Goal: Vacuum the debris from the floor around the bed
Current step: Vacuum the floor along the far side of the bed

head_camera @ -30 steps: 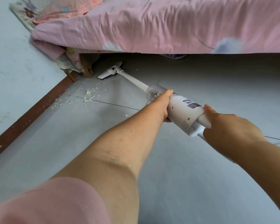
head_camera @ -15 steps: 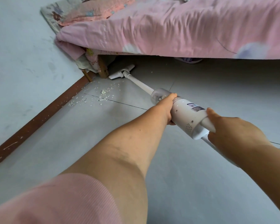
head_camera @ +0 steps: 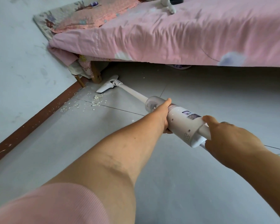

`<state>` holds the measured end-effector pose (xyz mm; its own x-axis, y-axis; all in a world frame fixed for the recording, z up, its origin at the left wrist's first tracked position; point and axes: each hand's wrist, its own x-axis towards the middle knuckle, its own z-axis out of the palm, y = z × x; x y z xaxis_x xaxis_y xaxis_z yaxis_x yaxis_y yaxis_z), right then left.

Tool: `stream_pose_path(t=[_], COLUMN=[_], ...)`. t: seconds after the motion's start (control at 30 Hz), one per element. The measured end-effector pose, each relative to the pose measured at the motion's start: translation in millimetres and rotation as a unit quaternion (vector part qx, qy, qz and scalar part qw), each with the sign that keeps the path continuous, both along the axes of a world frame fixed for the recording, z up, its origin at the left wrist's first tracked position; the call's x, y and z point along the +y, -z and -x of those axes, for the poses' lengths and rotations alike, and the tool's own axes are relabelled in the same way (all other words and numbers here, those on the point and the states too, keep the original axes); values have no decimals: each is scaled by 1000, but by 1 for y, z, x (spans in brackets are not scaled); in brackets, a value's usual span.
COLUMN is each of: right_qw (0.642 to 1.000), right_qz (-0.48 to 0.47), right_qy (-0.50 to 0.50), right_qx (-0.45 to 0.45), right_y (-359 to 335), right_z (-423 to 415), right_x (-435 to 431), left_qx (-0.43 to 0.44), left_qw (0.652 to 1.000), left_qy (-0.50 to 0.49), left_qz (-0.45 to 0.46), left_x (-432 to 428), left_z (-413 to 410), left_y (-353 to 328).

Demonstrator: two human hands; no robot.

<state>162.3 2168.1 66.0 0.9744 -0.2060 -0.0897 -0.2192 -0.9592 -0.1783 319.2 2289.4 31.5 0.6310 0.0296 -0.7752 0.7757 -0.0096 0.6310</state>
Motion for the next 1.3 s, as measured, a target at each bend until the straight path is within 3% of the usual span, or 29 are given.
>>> stream_pose_path(t=[0.3,0.83,1.3], right_qw=[999,1000,998], right_qz=[15,-2,7], right_qy=[35,-7,-19], right_qx=[-9,0,-62], right_y=[19,36,0], right_z=[16,-66,9], right_x=[-19,41,-15], left_qx=[11,-28,-4], left_qw=[999,999,999], left_qy=[43,-27,-21], left_qz=[28,10,-26], left_x=[-35,41,-9], left_z=[1,-72,11], left_y=[10,30,-14])
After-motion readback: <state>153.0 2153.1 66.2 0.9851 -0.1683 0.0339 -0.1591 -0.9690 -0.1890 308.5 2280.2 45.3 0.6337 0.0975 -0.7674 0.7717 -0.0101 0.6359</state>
